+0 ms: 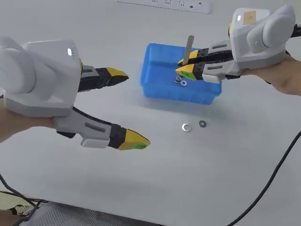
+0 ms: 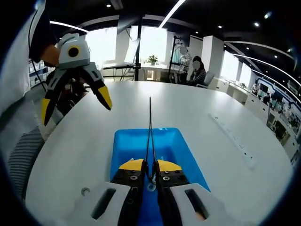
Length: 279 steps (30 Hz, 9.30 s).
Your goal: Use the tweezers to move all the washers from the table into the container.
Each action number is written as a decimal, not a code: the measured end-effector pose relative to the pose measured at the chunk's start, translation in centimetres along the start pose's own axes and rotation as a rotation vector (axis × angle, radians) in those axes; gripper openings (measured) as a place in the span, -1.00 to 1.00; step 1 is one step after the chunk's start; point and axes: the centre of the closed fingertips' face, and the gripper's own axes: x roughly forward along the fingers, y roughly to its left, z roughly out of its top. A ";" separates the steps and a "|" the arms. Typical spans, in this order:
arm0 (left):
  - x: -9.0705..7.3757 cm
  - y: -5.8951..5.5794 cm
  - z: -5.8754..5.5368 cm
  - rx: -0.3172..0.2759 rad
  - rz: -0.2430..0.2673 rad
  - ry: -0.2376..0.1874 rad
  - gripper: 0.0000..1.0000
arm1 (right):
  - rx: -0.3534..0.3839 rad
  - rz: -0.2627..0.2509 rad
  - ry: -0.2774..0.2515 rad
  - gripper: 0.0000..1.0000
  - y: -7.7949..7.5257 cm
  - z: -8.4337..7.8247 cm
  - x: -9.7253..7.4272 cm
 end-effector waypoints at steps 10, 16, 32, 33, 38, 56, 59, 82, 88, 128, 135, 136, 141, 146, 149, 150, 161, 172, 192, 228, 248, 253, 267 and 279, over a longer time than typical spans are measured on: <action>0.0 -0.1 -0.7 0.008 0.011 0.025 0.89 | 0.000 0.007 0.033 -0.81 0.4 -1.4 0.6; -0.1 0.1 -0.3 -0.004 0.023 0.006 0.88 | 0.010 -0.007 0.027 -0.80 0.6 -1.4 0.6; -0.1 4.4 3.3 0.058 0.121 -0.095 0.73 | 0.014 -0.016 0.003 -0.79 0.0 0.4 0.0; 0.2 4.9 4.1 0.068 0.124 -0.111 0.68 | 0.010 -0.016 0.002 -0.79 0.1 0.6 0.0; 3.0 6.6 8.0 0.101 0.086 -0.168 0.50 | -0.009 0.000 -0.007 -0.80 0.9 1.4 -0.1; 6.6 5.9 9.5 0.105 -0.054 -0.142 -0.63 | -0.015 0.020 -0.004 -0.79 2.5 1.7 -1.0; 6.6 5.5 9.6 0.126 -0.066 -0.141 -0.75 | -0.015 0.024 -0.007 -0.79 2.6 1.9 -1.0; 6.1 4.5 10.5 0.120 -0.079 -0.147 -0.87 | -0.021 0.031 -0.021 -0.77 2.8 2.8 -1.1; 6.1 4.6 10.8 0.151 -0.083 -0.148 -0.87 | -0.025 0.022 -0.021 -0.76 2.8 3.0 -1.3; 3.8 0.4 11.4 0.198 -0.100 -0.150 -0.87 | 0.144 -0.124 -0.030 0.00 5.7 1.2 -7.9; 3.9 -0.8 10.5 0.197 -0.116 -0.139 -0.87 | 0.177 -0.118 -0.016 0.02 7.1 -0.1 -8.5; 3.9 -1.1 10.4 0.197 -0.119 -0.139 -0.87 | 0.182 -0.118 -0.014 0.03 7.3 -0.2 -8.6; 4.2 -2.1 9.9 0.186 -0.128 -0.139 -0.87 | 0.203 -0.124 0.006 0.06 8.3 -1.2 -9.1; 4.6 -3.4 9.1 0.168 -0.141 -0.137 -0.87 | 0.223 -0.125 0.004 0.05 9.2 -1.7 -9.6; 5.1 -3.9 8.3 0.161 -0.143 -0.123 -0.87 | 0.234 -0.126 0.003 0.03 9.8 -1.9 -9.9; 5.2 -3.9 8.1 0.160 -0.143 -0.121 -0.87 | 0.242 -0.131 0.002 0.03 10.0 -2.1 -10.1; 6.1 -5.5 7.6 0.184 -0.160 -0.128 -0.87 | 0.290 -0.128 0.029 0.01 12.3 -4.2 -10.9; 6.5 -6.4 6.7 0.271 -0.173 -0.142 -0.87 | 0.318 -0.096 0.027 0.00 13.5 -4.8 -10.7; 7.2 -5.6 6.6 0.332 -0.202 -0.153 -0.87 | 0.371 -0.058 -0.032 0.05 14.5 -5.3 -9.6; 7.8 -5.7 5.4 0.319 -0.232 -0.132 -0.87 | 0.405 0.004 -0.034 0.20 16.4 -5.5 -8.8; 8.0 -5.0 5.8 0.239 -0.223 -0.121 -0.87 | 0.290 0.032 -0.042 0.10 13.5 -3.0 -5.5; 7.9 -4.9 5.7 0.238 -0.224 -0.116 -0.87 | 0.238 0.060 -0.046 -0.08 12.9 -2.3 -4.0; 7.9 -5.2 5.7 0.233 -0.236 -0.115 -0.87 | 0.153 0.096 -0.003 -0.65 12.4 -2.8 -3.4; 8.1 -4.6 5.5 0.205 -0.212 -0.095 -0.85 | 0.045 0.095 0.023 -0.79 12.1 -2.8 -3.3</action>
